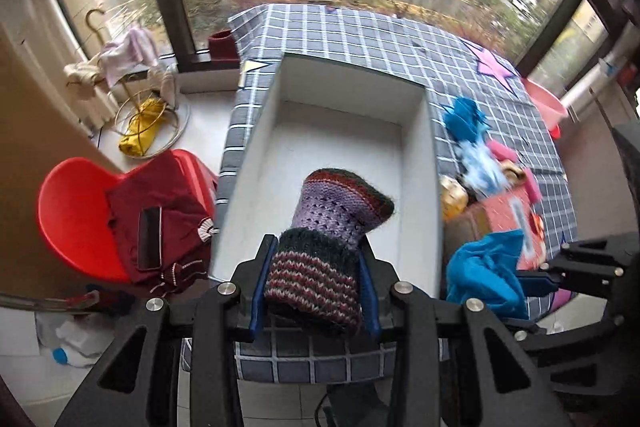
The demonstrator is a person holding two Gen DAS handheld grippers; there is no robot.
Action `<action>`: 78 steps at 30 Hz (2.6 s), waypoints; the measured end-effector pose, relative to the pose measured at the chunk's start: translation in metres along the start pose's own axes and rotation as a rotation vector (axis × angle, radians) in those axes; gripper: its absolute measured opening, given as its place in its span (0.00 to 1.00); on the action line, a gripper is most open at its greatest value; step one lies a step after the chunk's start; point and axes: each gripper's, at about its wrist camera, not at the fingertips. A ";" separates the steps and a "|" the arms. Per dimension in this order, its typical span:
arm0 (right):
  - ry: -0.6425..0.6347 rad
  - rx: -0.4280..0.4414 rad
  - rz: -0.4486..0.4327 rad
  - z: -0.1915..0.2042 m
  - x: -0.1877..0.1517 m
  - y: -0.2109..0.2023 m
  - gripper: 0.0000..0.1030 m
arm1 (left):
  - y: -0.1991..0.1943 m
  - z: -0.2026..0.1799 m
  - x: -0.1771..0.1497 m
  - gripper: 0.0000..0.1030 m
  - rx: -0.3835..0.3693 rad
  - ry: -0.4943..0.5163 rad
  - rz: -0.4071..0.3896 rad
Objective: Organize soft objects
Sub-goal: 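Carry the sock and blue cloth with both tools over the white box, then open both tools to drop the sock and blue cloth into the box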
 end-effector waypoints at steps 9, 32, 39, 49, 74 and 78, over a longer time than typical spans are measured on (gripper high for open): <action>0.063 -0.020 -0.007 -0.002 0.030 0.013 0.36 | 0.024 0.016 0.010 0.39 0.025 -0.045 0.032; 0.130 -0.020 0.123 -0.003 0.041 0.099 0.36 | 0.112 0.008 -0.010 0.39 0.064 0.051 0.261; 0.083 0.009 0.178 0.007 0.034 0.103 0.36 | 0.108 0.002 -0.029 0.39 0.055 0.068 0.304; 0.018 0.034 0.203 0.020 0.011 0.091 0.36 | 0.082 0.000 -0.064 0.39 0.039 -0.012 0.317; 0.146 0.035 -0.027 -0.006 0.029 0.026 0.95 | 0.047 0.027 -0.041 0.89 -0.021 -0.134 0.135; 0.186 0.061 -0.078 -0.008 0.035 0.007 0.95 | 0.038 0.027 -0.033 0.89 -0.046 -0.152 0.109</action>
Point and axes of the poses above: each gripper's, at about its wrist camera, not at the fingertips, and y roughly the way its jaws point, z to its left, x to its top, and after that the axes turned 5 degrees about y, right-handed
